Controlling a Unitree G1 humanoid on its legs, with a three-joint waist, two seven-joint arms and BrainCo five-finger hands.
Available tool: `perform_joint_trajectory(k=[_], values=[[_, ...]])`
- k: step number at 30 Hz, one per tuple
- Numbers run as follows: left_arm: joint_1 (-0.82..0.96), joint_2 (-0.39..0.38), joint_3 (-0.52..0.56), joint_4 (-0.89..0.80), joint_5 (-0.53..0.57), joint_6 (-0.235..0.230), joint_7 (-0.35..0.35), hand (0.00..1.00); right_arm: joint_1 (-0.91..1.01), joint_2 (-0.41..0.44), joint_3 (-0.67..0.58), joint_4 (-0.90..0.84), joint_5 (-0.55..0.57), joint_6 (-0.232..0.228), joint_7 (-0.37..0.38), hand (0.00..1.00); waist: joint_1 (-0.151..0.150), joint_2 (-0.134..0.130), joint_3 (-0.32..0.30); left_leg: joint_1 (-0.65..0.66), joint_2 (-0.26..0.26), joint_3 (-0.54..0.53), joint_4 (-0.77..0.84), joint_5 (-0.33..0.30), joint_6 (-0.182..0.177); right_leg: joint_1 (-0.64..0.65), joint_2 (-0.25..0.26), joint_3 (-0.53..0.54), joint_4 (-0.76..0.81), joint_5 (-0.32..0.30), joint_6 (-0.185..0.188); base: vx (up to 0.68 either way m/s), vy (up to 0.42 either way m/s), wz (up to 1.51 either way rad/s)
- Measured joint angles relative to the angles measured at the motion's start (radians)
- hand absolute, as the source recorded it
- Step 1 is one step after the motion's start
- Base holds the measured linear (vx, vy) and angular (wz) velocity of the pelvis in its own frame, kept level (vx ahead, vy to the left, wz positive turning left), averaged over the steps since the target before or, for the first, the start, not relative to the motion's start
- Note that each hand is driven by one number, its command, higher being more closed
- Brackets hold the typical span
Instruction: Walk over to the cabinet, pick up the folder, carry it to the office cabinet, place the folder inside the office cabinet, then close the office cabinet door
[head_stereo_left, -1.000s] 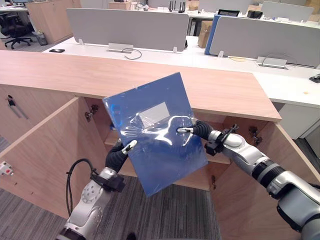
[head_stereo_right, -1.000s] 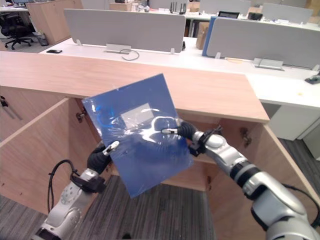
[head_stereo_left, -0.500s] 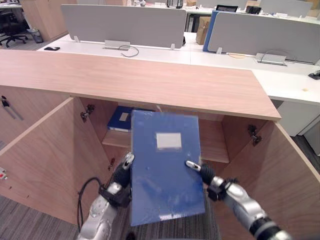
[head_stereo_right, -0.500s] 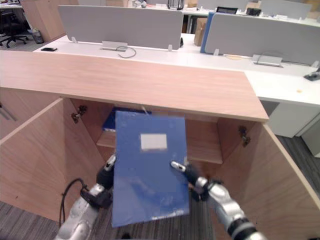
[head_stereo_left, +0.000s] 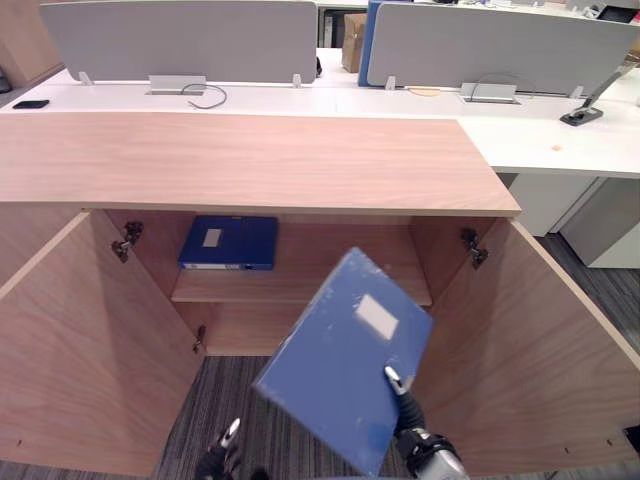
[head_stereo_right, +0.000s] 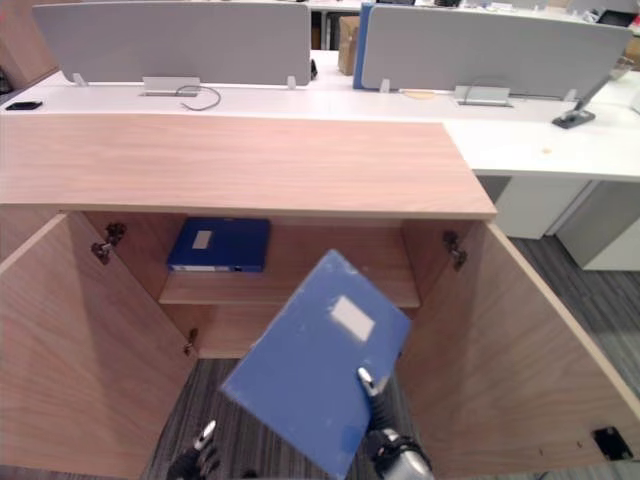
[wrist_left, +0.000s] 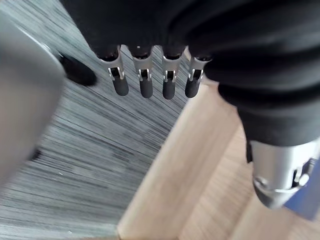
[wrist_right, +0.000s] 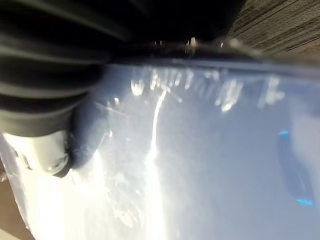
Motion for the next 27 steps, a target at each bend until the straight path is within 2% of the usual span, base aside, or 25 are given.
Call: perform_joint_trajectory(k=[5,7,10,11,12,13,14,15,17,18,19,22,24,27], values=[[-0.006,0.001,0.094,0.038,0.124,0.005,0.005,0.00,-0.073,0.002,0.059,0.027,-0.070,0.021,0.017,1.00,0.021,0.002,0.022,0.004,-0.024,0.002,0.038,-0.032,0.015,-0.038,-0.005,0.000,0.098,-0.029,0.025,-0.01,0.068,-0.19],[-0.010,0.001,0.109,0.060,0.141,0.014,-0.007,0.00,-0.103,-0.004,0.075,0.027,-0.094,0.021,0.018,1.00,0.019,0.002,0.043,0.015,-0.055,-0.008,0.048,-0.042,0.031,-0.075,-0.014,-0.002,0.228,-0.071,0.051,-0.02,0.069,-0.07],[-0.010,0.007,0.114,0.079,0.182,0.017,-0.010,0.00,-0.110,-0.004,0.080,0.026,-0.104,0.022,0.018,1.00,0.019,0.007,0.082,0.054,-0.074,-0.033,0.026,-0.048,0.042,-0.124,-0.005,-0.018,0.403,-0.080,0.060,-0.09,0.064,0.06],[-0.011,0.015,0.115,0.089,0.216,0.020,-0.010,0.00,-0.110,0.003,0.083,0.026,-0.106,0.022,0.018,1.00,0.018,0.000,0.091,0.075,-0.086,-0.039,-0.010,-0.046,0.048,-0.155,-0.007,-0.026,0.474,-0.077,0.064,-0.09,0.080,0.29],[-0.019,0.021,0.118,0.103,0.247,0.023,-0.011,0.00,-0.111,0.012,0.082,0.025,-0.107,0.022,0.018,1.00,0.009,-0.011,0.096,0.070,-0.108,-0.059,-0.014,-0.050,0.055,-0.173,-0.030,-0.060,0.494,-0.075,0.067,-0.08,0.085,0.27],[-0.022,0.024,0.124,0.104,0.259,0.025,-0.010,0.00,-0.112,0.018,0.082,0.026,-0.107,0.022,0.018,1.00,0.007,-0.020,0.102,0.070,-0.122,-0.063,-0.005,-0.054,0.060,-0.179,-0.048,-0.078,0.490,-0.075,0.067,-0.11,0.119,0.10],[-0.035,0.022,0.138,0.104,0.294,0.031,-0.008,0.00,-0.131,0.018,0.086,0.027,-0.109,0.024,0.018,1.00,0.008,-0.018,0.131,0.019,-0.132,-0.072,0.089,-0.068,0.082,-0.166,-0.075,-0.112,0.470,-0.091,0.070,-0.11,0.092,-0.18],[-0.027,0.023,0.142,0.105,0.304,0.033,-0.008,0.00,-0.132,0.024,0.093,0.028,-0.111,0.027,0.017,1.00,0.008,-0.019,0.130,0.022,-0.138,-0.071,0.083,-0.060,0.090,-0.162,-0.083,-0.127,0.448,-0.098,0.066,-0.11,0.093,-0.19],[-0.020,0.042,0.141,0.109,0.328,0.036,-0.007,0.00,-0.133,0.045,0.092,0.027,-0.110,0.032,0.019,1.00,-0.004,-0.044,0.135,0.021,-0.162,-0.074,0.047,-0.052,0.098,-0.105,-0.122,-0.170,0.299,-0.144,0.063,-0.06,0.050,0.03],[-0.050,0.051,0.137,0.122,0.347,0.040,-0.003,0.00,-0.138,0.050,0.079,0.033,-0.109,0.035,0.017,1.00,-0.010,-0.062,0.152,0.012,-0.180,-0.063,0.084,-0.064,0.104,-0.101,-0.151,-0.194,0.261,-0.142,0.060,-0.05,0.047,0.17],[-0.046,0.044,0.130,0.119,0.368,0.041,-0.003,0.00,-0.129,0.031,0.075,0.033,-0.102,0.038,0.018,1.00,-0.015,-0.045,0.154,-0.007,-0.164,-0.057,0.183,-0.103,0.110,-0.094,-0.139,-0.208,0.262,-0.132,0.062,-0.03,0.053,0.12],[-0.038,0.052,0.123,0.118,0.432,0.040,0.003,0.00,-0.093,0.034,0.078,0.046,-0.102,0.054,0.017,1.00,-0.012,-0.048,0.141,0.069,-0.156,-0.068,0.069,-0.068,0.105,-0.027,-0.123,-0.211,0.170,-0.097,0.034,0.09,0.048,0.08],[-0.039,0.050,0.121,0.105,0.452,0.040,0.022,0.00,-0.096,0.037,0.084,0.054,-0.094,0.055,0.016,1.00,-0.011,-0.051,0.124,0.045,-0.145,-0.068,0.085,-0.078,0.099,-0.021,-0.112,-0.213,0.118,-0.072,0.025,0.12,0.045,0.01],[-0.041,0.039,0.118,0.068,0.439,0.038,0.049,0.00,-0.100,0.043,0.087,0.056,-0.050,0.055,0.014,1.00,-0.015,-0.039,0.107,-0.056,-0.124,-0.091,0.269,-0.175,0.086,0.005,-0.095,-0.243,0.077,-0.051,0.029,0.18,-0.008,0.22]])
